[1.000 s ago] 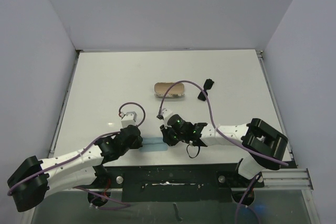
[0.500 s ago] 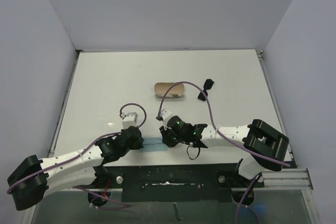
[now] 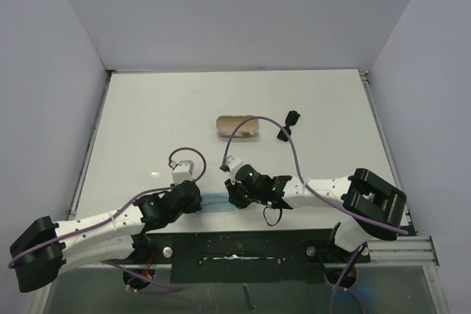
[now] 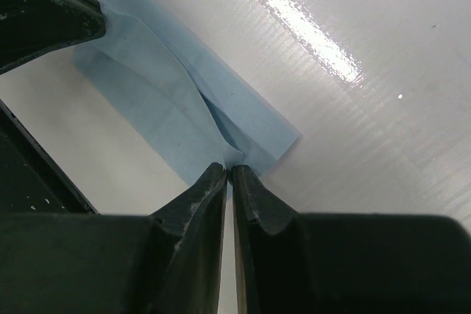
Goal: Organize the sunglasses
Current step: Fold the glasses cleaning cloth at the center of the board.
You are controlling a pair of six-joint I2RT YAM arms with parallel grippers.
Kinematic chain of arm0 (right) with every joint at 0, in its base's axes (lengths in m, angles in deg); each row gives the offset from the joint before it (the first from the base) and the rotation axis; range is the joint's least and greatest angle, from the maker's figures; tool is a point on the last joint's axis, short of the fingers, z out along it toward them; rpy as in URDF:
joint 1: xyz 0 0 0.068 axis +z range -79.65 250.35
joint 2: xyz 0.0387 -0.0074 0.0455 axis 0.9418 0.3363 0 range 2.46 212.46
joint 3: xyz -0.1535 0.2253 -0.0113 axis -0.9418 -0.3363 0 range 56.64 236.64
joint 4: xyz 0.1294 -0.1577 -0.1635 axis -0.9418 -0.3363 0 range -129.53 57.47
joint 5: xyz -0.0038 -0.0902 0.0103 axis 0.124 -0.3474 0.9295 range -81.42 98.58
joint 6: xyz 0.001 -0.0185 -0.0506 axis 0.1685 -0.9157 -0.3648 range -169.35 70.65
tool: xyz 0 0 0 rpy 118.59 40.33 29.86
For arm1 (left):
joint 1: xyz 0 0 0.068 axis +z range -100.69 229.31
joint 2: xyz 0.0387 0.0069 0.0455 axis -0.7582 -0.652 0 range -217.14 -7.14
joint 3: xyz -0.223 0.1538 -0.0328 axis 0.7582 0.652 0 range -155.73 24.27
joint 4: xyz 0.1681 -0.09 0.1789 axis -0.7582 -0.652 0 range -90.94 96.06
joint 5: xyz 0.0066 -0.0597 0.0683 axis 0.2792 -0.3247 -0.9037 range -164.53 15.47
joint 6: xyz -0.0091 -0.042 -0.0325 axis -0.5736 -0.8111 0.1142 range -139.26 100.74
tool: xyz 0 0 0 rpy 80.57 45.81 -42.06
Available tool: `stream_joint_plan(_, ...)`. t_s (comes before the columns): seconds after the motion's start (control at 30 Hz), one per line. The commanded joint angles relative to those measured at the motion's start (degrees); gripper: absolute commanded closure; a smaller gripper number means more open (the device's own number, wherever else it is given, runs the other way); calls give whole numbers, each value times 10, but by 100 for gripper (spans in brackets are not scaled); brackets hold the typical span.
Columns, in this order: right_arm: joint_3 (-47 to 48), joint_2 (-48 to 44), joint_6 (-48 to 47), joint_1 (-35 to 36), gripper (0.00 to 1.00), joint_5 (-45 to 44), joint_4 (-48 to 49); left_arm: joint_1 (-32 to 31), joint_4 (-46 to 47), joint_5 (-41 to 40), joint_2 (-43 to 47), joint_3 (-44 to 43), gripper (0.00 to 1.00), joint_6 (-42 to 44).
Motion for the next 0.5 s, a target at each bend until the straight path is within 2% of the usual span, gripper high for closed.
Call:
stream_joint_plan(0.0,-1,-27,6,7,89,-12,23,-10,-5,-21,8,-6,100,-14)
stream_joint_plan(0.47,-7,-31,6,13,89,-9,21,-26,-25,-39,12,-10,100,-27)
